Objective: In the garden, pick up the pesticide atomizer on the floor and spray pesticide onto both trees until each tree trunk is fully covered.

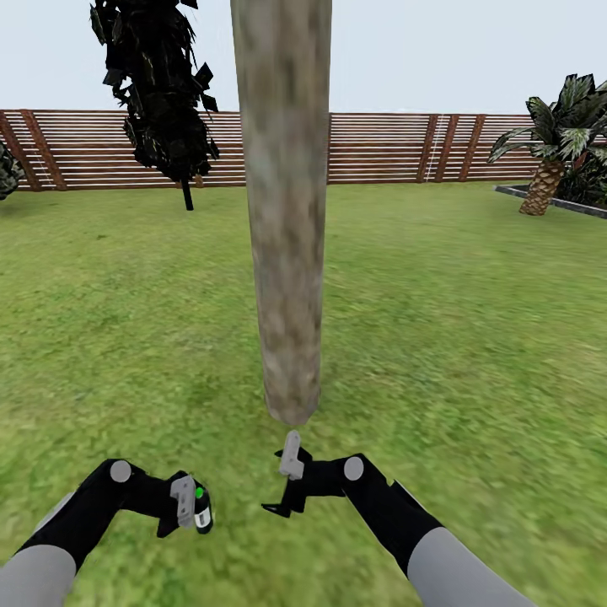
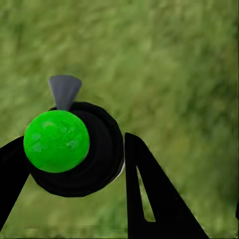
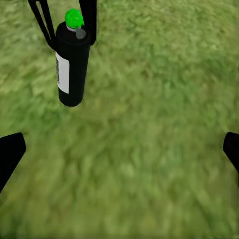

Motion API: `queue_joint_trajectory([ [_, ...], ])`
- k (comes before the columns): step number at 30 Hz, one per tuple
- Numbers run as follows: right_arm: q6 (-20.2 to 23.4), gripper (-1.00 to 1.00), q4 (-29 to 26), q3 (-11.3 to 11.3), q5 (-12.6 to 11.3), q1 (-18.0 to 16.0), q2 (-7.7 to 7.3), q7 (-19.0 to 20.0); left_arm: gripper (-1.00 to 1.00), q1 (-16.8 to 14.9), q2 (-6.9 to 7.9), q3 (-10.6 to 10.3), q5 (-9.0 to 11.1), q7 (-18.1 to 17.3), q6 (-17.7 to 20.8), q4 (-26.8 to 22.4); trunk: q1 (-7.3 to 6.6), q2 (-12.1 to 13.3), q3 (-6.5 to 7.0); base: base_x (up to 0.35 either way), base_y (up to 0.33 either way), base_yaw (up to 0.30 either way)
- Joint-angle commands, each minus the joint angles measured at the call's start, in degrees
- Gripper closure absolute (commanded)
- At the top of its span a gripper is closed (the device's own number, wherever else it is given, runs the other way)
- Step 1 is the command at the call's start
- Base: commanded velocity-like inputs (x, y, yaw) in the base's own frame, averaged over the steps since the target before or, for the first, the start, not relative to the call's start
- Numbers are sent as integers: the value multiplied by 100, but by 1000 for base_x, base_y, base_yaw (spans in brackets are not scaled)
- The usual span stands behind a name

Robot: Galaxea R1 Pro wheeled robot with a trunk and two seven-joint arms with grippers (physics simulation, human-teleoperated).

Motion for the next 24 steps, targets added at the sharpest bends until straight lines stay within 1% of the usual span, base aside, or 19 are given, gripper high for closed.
queue_joint_trajectory([
  [1, -37, -100, -3, -8, 59, -3, -2, 7, 100, 1, 32, -3, -23, 0, -59, -7, -1, -2, -5, 0, 0, 0],
  [2, -36, -100, 5, -17, 59, -5, -14, 4, 100, 7, 119, -3, -32, 20, -46, -6, -1, -2, -5, 0, 0, 0],
  [4, -38, -100, 19, -21, 62, -5, -24, -4, 100, 9, 172, 8, -40, 37, -24, -3, -1, -2, -5, 0, 0, 0],
  [5, -43, -100, 30, -22, 63, -3, -39, -15, 100, 10, 211, 61, -41, 82, -4, 1, -1, -2, -5, 0, 0, 0],
  [6, -48, -100, 46, -23, 64, -1, -144, -29, 100, 10, 248, 244, -41, 238, 20, 14, -1, -2, -5, 0, 0, 0],
  [7, -49, -100, 52, -23, 63, 0, -205, -37, 100, 10, 254, 333, -41, 314, 27, 24, -1, -2, -5, 0, 0, 0],
  [9, -52, -100, 106, -24, 45, 1, -527, -115, 100, 11, 266, 781, -31, 659, 47, 91, -1, -2, -5, 0, 0, 0],
  [10, -57, -100, 205, -24, 27, 5, -769, -260, 100, 11, 259, 1170, -30, 909, 54, 176, -1, -2, -5, 0, 0, 0],
  [12, -65, -100, 534, -65, -22, 9, -1028, -621, 100, 11, 239, 1662, -24, 1196, 59, 377, -1, -2, -5, 0, 0, 0],
  [13, -70, -100, 816, -141, -88, 10, -1108, -886, 100, 11, 229, 1875, -20, 1344, 60, 503, -1, -2, -5, 0, 0, 0],
  [14, -92, -100, 1360, -333, -237, 10, -1174, -1386, 100, 11, 208, 2143, -11, 1623, 66, 718, -1, -2, -5, 0, 0, 0],
  [16, -201, -100, 2059, -623, -437, 11, -1210, -2119, 100, 11, 125, 2378, -3, 2176, 91, 1021, -1, -2, -5, 0, 0, 0],
  [17, -252, -100, 2207, -690, -481, 11, -1215, -2305, 100, 11, 93, 2417, -1, 2344, 98, 1096, -1, -2, -5, 0, 0, 0],
  [18, -439, -100, 2585, -858, -604, 14, -1225, -2833, 100, 11, -24, 2497, 4, 2876, 113, 1318, -1, -2, -5, 0, 0, 0],
  [20, -713, -100, 3013, -1072, -816, 18, -1236, -3477, 100, 11, -192, 2547, 9, 3564, 143, 1663, -1, -2, -5, 0, 0, 0],
  [21, -934, -100, 3300, -1267, -1052, 21, -1240, -3970, 100, 9, -325, 2568, 10, 3975, 218, 1942, -1, -2, -5, 0, 0, 0],
  [22, -1240, -100, 3534, -1499, -1395, 26, -1243, -4507, 100, 8, -472, 2576, 8, 4257, 437, 2159, -1, -2, -5, 0, 0, 0],
  [23, -1458, -100, 3652, -1610, -1621, 44, -1247, -4791, 100, 9, -564, 2581, 6, 4371, 642, 2241, -1, -2, -5, 0, 0, 0],
  [24, -1767, -100, 3788, -1707, -1905, 113, -1251, -5047, 100, 7, -677, 2586, 5, 4471, 1005, 2306, -1, -2, -5, 0, 0, 0],
])
